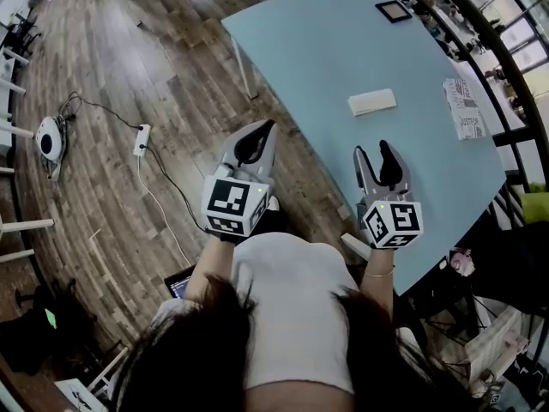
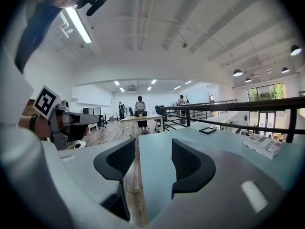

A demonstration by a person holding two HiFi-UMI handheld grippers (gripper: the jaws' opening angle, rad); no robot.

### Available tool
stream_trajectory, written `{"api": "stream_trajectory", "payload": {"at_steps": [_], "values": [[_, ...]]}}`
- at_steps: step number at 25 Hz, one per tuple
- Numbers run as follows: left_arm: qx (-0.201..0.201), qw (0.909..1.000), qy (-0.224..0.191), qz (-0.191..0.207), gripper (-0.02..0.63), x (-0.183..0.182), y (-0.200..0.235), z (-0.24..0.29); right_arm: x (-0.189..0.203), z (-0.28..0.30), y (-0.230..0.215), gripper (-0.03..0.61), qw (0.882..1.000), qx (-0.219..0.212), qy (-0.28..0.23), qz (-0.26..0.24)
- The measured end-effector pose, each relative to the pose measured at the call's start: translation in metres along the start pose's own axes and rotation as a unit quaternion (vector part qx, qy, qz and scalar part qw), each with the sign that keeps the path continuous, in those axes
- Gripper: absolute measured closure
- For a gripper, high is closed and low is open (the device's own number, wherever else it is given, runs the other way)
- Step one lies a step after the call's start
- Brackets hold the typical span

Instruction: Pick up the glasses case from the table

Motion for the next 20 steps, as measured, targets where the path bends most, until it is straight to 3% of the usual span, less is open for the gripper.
{"api": "stream_trajectory", "payload": {"at_steps": [9, 20], "values": [[0.008, 1.0, 0.002, 0.003, 0.557, -0.006, 0.058, 0.015, -0.002, 0.048, 0.021, 0.334, 1.0, 0.017, 0.012, 0.003], [0.007, 0.9997, 0.025, -0.005, 0.557, 0.002, 0.077, 0.038, 0.012, 0.079, 0.007, 0.328, 0.999, 0.016, 0.041, 0.01]]}}
Point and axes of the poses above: the fingertips, and each gripper's own axes: z forward along the fingers, y to its left, x out of its underside, the point moved 2 cm from there along -z, backward along the fingers, and after that the axes turned 6 degrees about -z, right-handed, at the moved point
